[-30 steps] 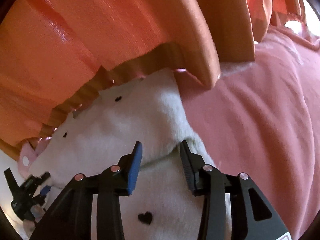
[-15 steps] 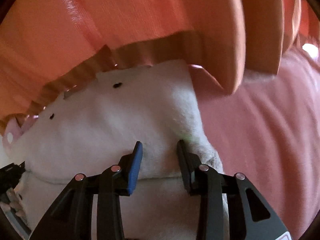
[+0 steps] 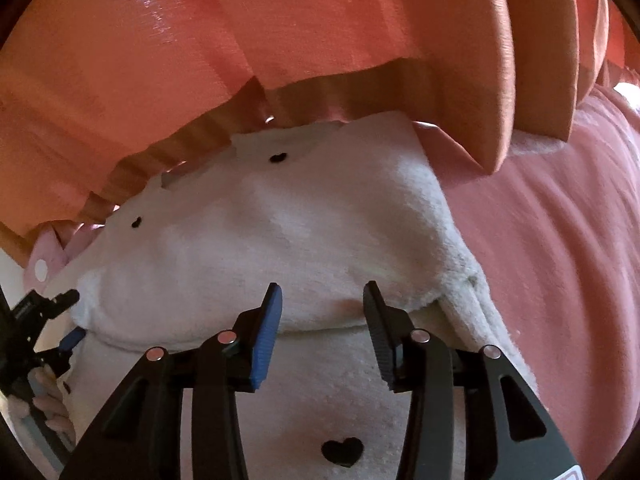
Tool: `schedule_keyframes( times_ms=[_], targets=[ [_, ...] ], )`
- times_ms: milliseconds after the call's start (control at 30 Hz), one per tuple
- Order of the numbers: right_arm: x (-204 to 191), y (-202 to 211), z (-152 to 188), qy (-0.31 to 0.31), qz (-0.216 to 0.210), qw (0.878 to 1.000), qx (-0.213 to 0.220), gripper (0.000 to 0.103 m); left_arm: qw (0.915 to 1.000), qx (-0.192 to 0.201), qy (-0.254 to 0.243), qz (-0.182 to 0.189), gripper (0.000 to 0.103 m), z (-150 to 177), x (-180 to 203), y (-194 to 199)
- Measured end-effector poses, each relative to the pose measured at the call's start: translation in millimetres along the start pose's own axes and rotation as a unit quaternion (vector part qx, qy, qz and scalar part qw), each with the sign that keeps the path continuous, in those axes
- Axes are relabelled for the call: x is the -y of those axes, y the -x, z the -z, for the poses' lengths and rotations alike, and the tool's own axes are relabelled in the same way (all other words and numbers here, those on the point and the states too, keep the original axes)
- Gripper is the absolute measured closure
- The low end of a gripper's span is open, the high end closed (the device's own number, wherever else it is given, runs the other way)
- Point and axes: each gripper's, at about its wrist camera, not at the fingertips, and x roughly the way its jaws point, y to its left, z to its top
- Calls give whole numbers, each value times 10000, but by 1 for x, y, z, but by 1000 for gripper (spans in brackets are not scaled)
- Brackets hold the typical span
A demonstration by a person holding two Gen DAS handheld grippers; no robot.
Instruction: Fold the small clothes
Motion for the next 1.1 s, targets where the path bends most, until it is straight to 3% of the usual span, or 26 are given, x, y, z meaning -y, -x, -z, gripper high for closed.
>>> schedule_keyframes(
  times_ms=[100,200,233,267,300,433,500,567,633,733,767,833,933,1000,1067,1100],
  targets=[
    [-1,-1,1,64,31,10000,-20,57,10000,33,2,1,36,3,-3,-4],
    [-2,-2,2,72,25,10000,-27,54,9988,117,-388,-282,41,5,6,-10],
    [-3,-2,3,96,36,9999,-20,54,9976,156,-536,-414,56,6,11,-12],
    [-5,-1,3,138,53,9999,-9,54,9967,193,-661,-427,81,5,15,-14],
    [-6,-1,3,178,71,9998,7,54,9969,154,-675,-366,95,3,18,-17],
    [-13,12,0,320,-6,9989,351,54,9949,555,-804,-250,96,-13,30,-6],
    [-16,13,-3,540,110,9970,552,50,9913,705,-1031,-416,96,-22,33,0],
    [-8,-7,-2,604,489,9966,277,48,9889,651,-1076,-797,96,-25,20,-7],
    [5,-22,3,337,445,9984,-3,49,9898,389,-896,-1038,97,-23,3,-21],
    [2,-6,-1,294,305,9988,254,51,9903,407,-793,-1062,98,-18,-1,-24],
    [-1,-4,0,456,463,9973,349,49,9894,405,-859,-1102,97,-18,3,-22],
    [-2,-18,6,648,794,9947,-4,47,9882,345,-887,-1203,96,-16,5,-19],
    [-14,3,6,661,740,9949,157,47,9920,270,-493,-1129,82,-23,-8,5],
    [-24,19,7,629,505,9965,222,47,9921,495,-360,-1098,61,-33,-21,35],
    [-43,37,16,758,232,9967,198,46,9808,1134,-254,-1564,30,-48,-45,82],
    [-51,41,21,866,157,9960,171,45,9732,1394,-209,-1817,24,-56,-59,101]
  ],
)
